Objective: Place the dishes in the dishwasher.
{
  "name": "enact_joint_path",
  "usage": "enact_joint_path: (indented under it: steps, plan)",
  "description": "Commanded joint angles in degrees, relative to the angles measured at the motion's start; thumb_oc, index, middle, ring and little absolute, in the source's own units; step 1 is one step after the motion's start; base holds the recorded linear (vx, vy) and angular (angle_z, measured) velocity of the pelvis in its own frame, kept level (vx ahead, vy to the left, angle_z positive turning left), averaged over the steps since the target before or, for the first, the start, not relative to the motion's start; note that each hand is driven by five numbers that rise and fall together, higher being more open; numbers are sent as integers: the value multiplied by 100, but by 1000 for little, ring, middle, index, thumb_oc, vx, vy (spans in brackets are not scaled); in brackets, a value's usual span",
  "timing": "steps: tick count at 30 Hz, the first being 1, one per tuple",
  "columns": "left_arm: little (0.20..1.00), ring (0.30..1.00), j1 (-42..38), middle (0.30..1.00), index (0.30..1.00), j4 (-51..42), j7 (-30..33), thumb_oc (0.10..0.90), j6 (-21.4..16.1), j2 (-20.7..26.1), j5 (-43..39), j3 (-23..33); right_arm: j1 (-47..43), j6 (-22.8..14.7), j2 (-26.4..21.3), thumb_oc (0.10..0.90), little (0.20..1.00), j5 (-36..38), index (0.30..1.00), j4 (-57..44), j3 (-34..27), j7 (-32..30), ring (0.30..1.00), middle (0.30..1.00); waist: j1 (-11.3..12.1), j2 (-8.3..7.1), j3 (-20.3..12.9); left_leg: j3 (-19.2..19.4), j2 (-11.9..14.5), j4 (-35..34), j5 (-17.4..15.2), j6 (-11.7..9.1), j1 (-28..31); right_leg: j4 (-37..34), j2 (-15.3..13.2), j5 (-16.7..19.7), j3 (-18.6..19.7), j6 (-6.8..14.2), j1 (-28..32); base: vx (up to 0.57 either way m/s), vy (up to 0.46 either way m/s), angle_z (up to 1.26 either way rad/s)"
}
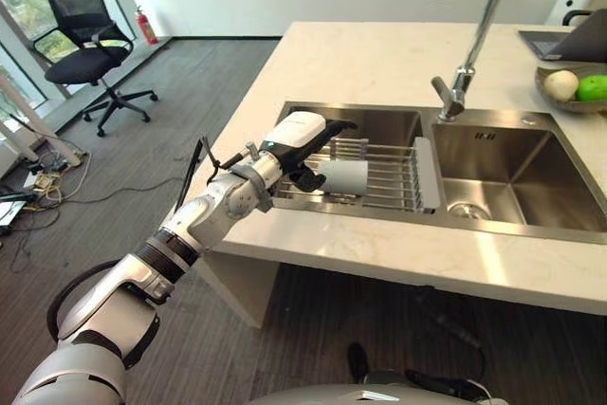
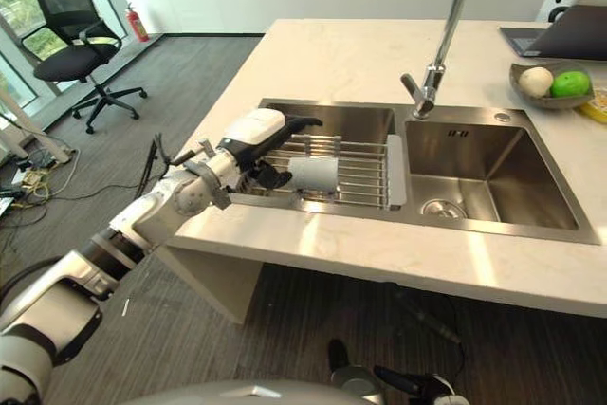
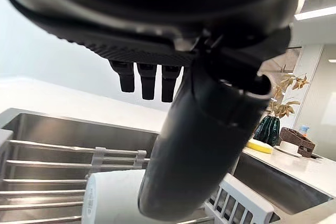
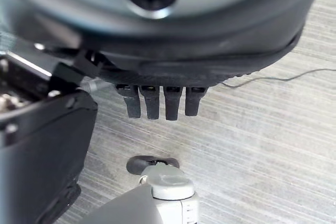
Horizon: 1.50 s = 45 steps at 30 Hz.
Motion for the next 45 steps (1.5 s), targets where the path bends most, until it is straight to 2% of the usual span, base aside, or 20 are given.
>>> enact_joint_path:
  steps: [1, 11, 17, 26, 29, 35, 43, 44, 45]
  plan:
    - [900, 900, -687, 900, 900, 60, 246, 800, -182, -11, 59, 269, -79, -154, -43, 800, 900, 36, 900, -16, 269, -14, 900, 900, -51, -207, -143, -177, -185, 36, 174, -69, -247, 371, -262, -1044, 90, 416, 622, 10, 2, -9]
    - [900, 900, -975, 900, 900, 841, 422, 800, 50, -502, 415, 56, 68, -160, 21, 800, 900, 154, 900, -8, 199, -77, 900, 900, -268, -76, -79, -12, -206, 20, 142, -71, -241, 360, -265, -1009, 204, 439, 563, 1, 3, -7]
    - [900, 900, -1094, 900, 900, 1215, 429, 800, 113, -603, 634, -68, 126, -160, 24, 800, 900, 156, 900, -9, 201, -81, 900, 900, -347, -47, -32, 64, -218, 20, 132, -61, -249, 368, -264, -976, 278, 456, 510, -8, 5, -11]
    - [900, 900, -1376, 900, 900, 2246, 618, 800, 396, -936, 779, -92, 173, -155, 16, 800, 900, 133, 900, -5, 253, -99, 900, 900, -457, 0, 41, 174, -234, 20, 118, -58, -279, 369, -267, -924, 372, 495, 424, -2, 7, -8]
    - [900, 900, -1422, 900, 900, 2331, 587, 800, 418, -966, 788, -123, 181, -146, 17, 800, 900, 134, 900, -6, 263, -98, 900, 900, -465, 20, 46, 176, -235, 20, 41, -49, -244, 343, -272, -973, 369, 513, 472, 21, 11, -3]
    - [900, 900, -1650, 900, 900, 3204, 337, 800, 567, -1205, 672, -265, 142, -103, 19, 800, 900, 61, 900, 17, 378, -72, 900, 900, -500, 34, 74, 222, -235, 20, 30, -49, -237, 330, -272, -949, 384, 519, 470, -2, 1, -1]
    - [900, 900, -1535, 900, 900, 4347, -69, 800, 819, -1530, 599, -218, 41, -9, 49, 800, 900, -16, 900, 119, 478, 7, 900, 900, -503, 30, 91, 255, -237, 20, 33, -41, -225, 336, -254, -931, 411, 512, 463, -3, -1, -2]
    - [300, 300, -1493, 300, 300, 4500, -117, 400, 826, -1571, 724, -275, 12, 3, 56, 800, 900, -44, 900, 143, 524, 36, 900, 900, -511, 30, 90, 270, -238, 20, 29, -42, -222, 342, -248, -933, 416, 510, 457, -7, -2, -11]
    - [300, 300, -1462, 300, 300, 4553, -64, 400, 848, -1556, 740, -244, 0, 3, 67, 800, 900, -48, 900, 142, 536, 46, 900, 900, -509, 29, 91, 277, -241, 20, 28, -40, -219, 343, -242, -934, 424, 506, 457, 0, 2, -8]
